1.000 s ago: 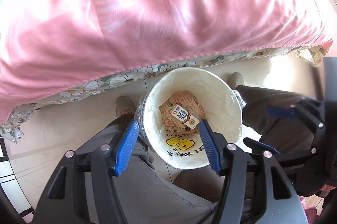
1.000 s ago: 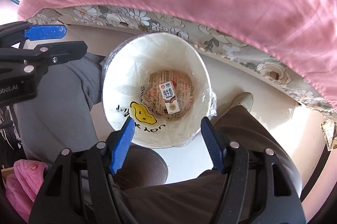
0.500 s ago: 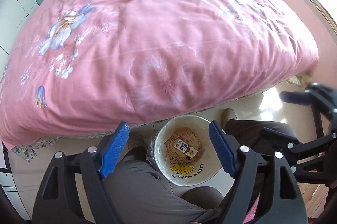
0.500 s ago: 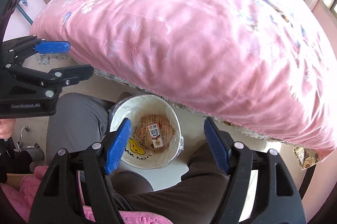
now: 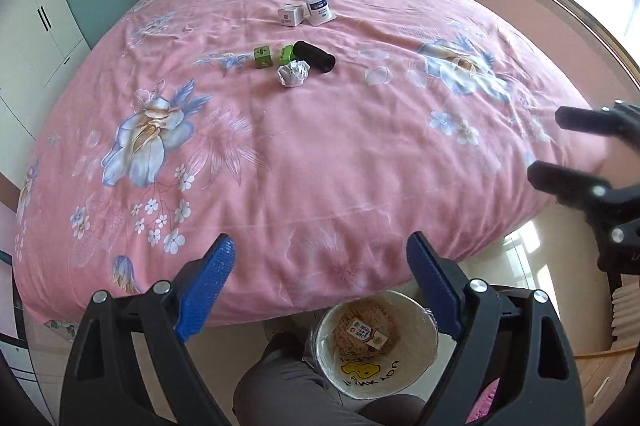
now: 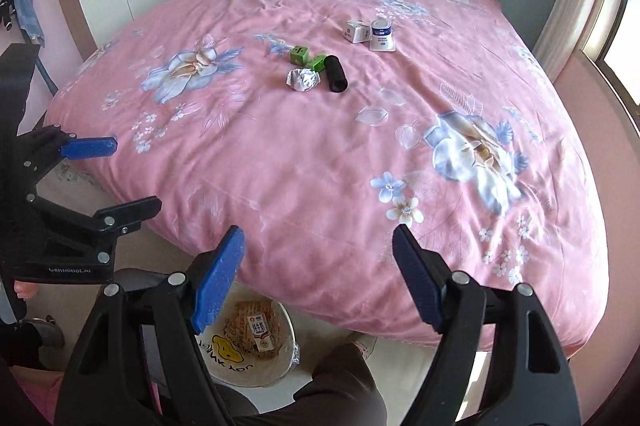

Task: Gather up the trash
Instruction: 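Move both open tools back toward the items on the bed, then grasp the black foam tube with the right tool while the left tool grasps crumpled paper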

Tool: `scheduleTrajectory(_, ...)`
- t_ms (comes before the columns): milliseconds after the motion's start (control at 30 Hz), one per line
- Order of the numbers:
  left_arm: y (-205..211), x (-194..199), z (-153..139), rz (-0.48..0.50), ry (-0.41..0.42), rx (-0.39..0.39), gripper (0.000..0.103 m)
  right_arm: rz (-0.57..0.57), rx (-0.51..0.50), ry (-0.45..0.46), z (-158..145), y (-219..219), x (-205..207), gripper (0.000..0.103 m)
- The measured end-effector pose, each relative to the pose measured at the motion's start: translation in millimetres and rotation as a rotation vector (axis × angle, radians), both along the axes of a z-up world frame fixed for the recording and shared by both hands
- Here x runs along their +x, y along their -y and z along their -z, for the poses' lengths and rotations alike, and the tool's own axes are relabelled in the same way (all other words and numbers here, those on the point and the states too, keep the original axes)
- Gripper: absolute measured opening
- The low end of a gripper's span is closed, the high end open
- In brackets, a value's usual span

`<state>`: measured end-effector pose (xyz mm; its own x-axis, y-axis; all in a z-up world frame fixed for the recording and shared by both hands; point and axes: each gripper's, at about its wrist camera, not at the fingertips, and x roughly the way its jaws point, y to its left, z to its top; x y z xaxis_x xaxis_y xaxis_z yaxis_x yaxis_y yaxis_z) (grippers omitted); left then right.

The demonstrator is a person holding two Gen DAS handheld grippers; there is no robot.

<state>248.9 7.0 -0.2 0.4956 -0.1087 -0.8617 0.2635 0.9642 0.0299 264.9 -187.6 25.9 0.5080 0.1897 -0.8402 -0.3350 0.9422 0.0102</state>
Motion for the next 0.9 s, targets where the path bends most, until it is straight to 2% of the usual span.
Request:
scheduleTrajectory(233, 4.7, 44.7, 2.4, 0.006, -0.010, 0.013, 0.089, 0.009, 0.019, 0.014, -15.4, 0.4, 55.8, 0.076)
scheduleTrajectory(433, 6.3, 92.6, 12.6, -0.008, -0.029, -0.005, 0.089, 0.010, 0.057, 0.003, -15.2, -3.7, 109.4, 0.076)
scheduleTrajectory(667, 6.4, 146.4, 33.1, -0.025, -0.052, -0.020, 0.089, -0.002, 0.083, -0.021, 1.7, -15.9, 173.2, 0.076)
scheduleTrajectory(900, 3.2, 194.9, 64.8, -0.052, -0.095, -0.043, 0.089, 0.009, 0.114, -0.081, 38.8, -26.0, 234.7, 0.076)
